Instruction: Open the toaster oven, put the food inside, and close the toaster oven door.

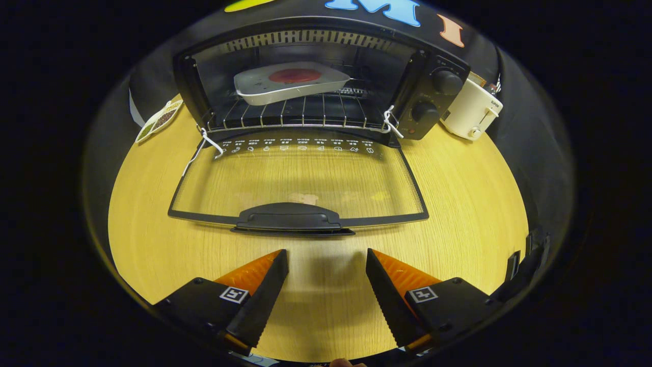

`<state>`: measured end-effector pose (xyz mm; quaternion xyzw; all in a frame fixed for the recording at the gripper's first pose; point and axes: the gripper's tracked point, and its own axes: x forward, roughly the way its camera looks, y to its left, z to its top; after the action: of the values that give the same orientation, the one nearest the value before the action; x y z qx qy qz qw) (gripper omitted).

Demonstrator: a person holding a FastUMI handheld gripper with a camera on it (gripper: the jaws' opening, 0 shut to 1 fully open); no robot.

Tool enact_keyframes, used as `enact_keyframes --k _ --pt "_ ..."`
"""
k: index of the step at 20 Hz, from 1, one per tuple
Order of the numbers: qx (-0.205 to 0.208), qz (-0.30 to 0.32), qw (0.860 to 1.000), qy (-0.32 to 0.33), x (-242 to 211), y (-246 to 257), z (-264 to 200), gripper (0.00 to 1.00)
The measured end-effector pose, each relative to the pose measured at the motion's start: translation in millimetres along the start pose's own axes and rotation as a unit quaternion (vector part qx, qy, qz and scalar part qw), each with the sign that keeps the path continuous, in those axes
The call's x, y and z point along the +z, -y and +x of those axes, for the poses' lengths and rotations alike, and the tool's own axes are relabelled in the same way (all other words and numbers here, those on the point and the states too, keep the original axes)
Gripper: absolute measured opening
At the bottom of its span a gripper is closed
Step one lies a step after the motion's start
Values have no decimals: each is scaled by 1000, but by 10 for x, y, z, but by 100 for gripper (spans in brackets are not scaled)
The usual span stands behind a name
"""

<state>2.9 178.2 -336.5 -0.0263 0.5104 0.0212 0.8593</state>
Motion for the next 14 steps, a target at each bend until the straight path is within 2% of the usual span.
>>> enact_keyframes --k 5,14 --pt "0 2 1000 -1 113 -33 57 98" --pt "7 -53 998 44 236 -5 -146 98"
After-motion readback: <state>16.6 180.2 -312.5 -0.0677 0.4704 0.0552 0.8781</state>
